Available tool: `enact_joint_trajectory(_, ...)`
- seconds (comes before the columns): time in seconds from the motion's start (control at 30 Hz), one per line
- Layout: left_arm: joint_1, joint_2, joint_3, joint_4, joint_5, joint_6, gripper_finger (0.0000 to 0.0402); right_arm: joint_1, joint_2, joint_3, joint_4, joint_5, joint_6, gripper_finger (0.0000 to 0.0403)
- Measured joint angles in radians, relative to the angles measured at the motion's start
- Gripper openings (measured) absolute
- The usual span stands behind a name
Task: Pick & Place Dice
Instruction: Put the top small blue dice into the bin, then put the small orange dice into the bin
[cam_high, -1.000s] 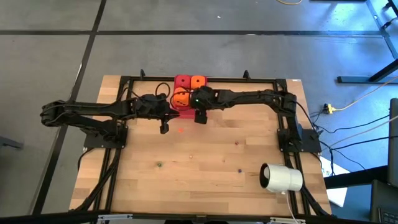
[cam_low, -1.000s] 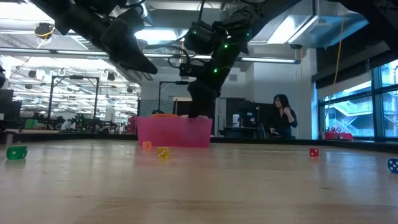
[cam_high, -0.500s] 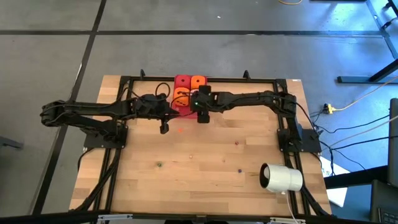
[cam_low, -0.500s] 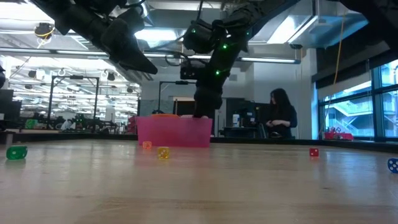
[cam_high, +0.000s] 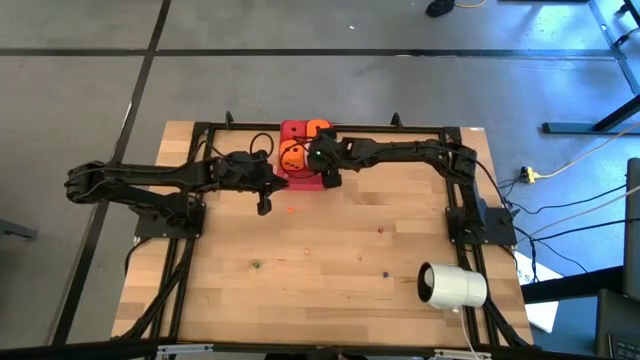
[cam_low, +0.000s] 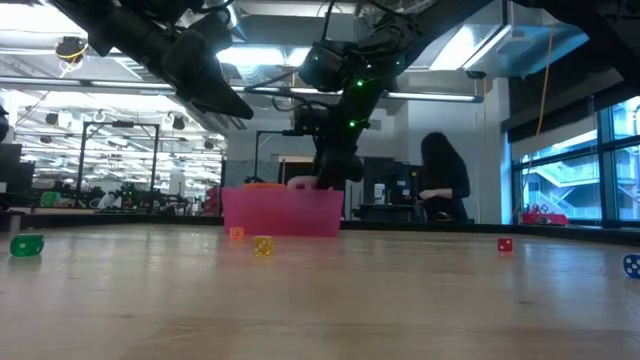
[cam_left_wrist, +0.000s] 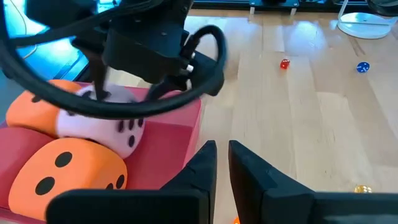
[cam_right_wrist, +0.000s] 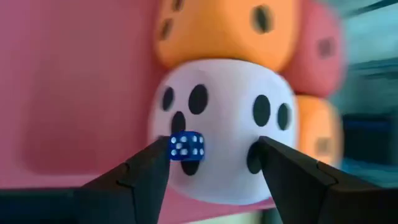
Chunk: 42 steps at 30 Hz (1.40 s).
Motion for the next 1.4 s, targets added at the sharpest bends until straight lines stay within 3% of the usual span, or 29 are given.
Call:
enact_joint_trajectory(0.13, 0.000, 0.000, 0.000, 0.000, 0.000, 0.002, 0.0034, 0.008, -0.001, 0.000, 0.025, 0.102, -0.061, 0.0240)
enact_joint_trajectory(0.73, 0.000, 0.000, 0.000, 0.000, 0.000, 0.008, 0.0033, 0.072, -0.002, 0.000, 0.003, 0.123, -0.044, 0.0240)
enact_joint_trajectory(0.97, 0.000, 0.016, 0.000, 0.000, 0.012, 0.000, 0.0033, 0.099, -0.003, 0.000, -0.027, 0.119, 0.050, 0.0240)
enact_joint_trajectory(1.17, -0.024, 0.103, 0.000, -0.008, 0.127, -0.004, 0.0033, 0.126, -0.044, -0.001, -0.166, -0.006, 0.199, 0.0240)
enact_joint_trajectory(1.4, -0.097, 0.233, 0.000, 0.000, 0.094, 0.006, 0.0033, 0.181, -0.124, -0.001, -0.264, -0.256, 0.269, 0.0240)
